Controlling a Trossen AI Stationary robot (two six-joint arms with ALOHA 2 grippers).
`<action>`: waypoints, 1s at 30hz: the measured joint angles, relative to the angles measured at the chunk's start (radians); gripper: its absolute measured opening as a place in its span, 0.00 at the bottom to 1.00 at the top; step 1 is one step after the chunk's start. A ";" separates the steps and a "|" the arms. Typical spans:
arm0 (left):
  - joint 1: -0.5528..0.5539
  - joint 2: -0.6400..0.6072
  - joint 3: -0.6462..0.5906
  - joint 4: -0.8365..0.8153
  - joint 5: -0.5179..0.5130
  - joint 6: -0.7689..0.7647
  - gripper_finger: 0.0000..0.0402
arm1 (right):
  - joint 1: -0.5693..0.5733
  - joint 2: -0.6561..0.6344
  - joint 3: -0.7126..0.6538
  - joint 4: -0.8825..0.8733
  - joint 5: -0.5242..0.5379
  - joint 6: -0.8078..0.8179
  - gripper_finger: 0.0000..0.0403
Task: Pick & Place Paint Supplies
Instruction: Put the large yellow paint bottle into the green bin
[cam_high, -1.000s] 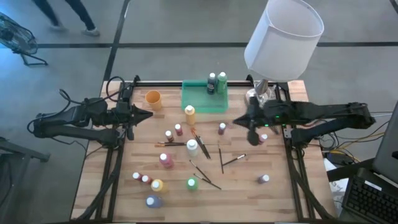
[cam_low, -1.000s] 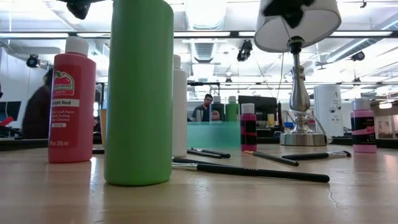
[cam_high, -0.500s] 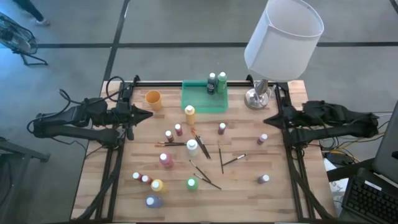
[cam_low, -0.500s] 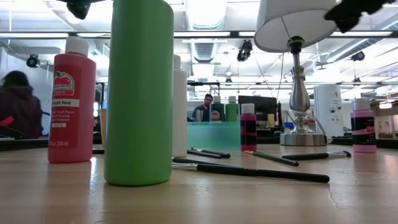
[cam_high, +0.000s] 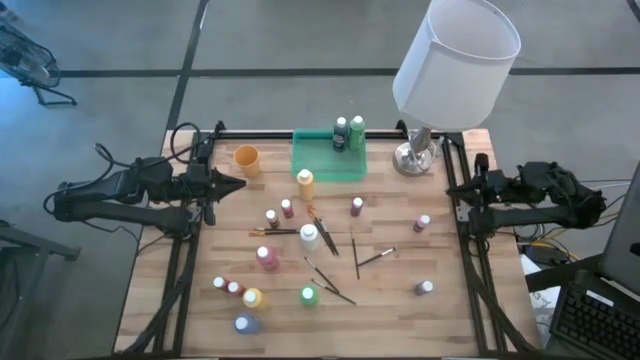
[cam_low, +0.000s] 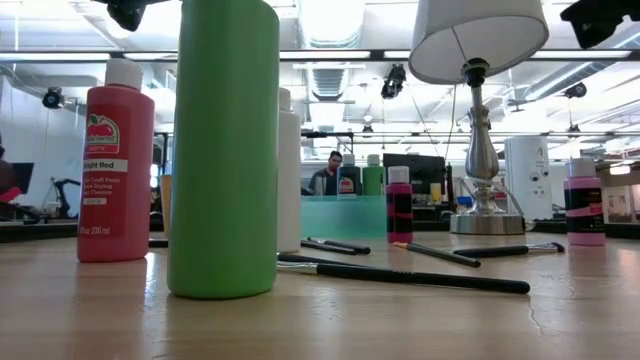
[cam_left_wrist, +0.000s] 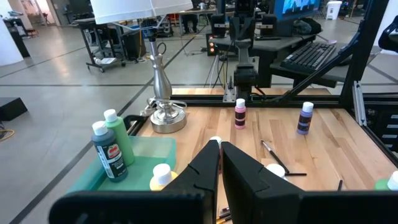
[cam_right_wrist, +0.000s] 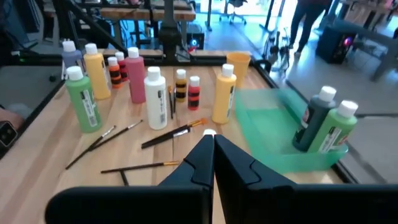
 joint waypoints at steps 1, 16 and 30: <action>0.000 0.000 0.000 0.000 0.000 0.000 0.06 | 0.000 -0.008 0.000 0.000 0.000 -0.005 0.02; 0.000 0.000 0.000 0.000 0.000 0.000 0.06 | 0.000 -0.011 0.000 0.000 0.000 -0.006 0.02; 0.000 0.007 0.000 0.001 0.000 -0.020 0.06 | 0.000 -0.011 0.000 0.000 0.000 -0.006 0.02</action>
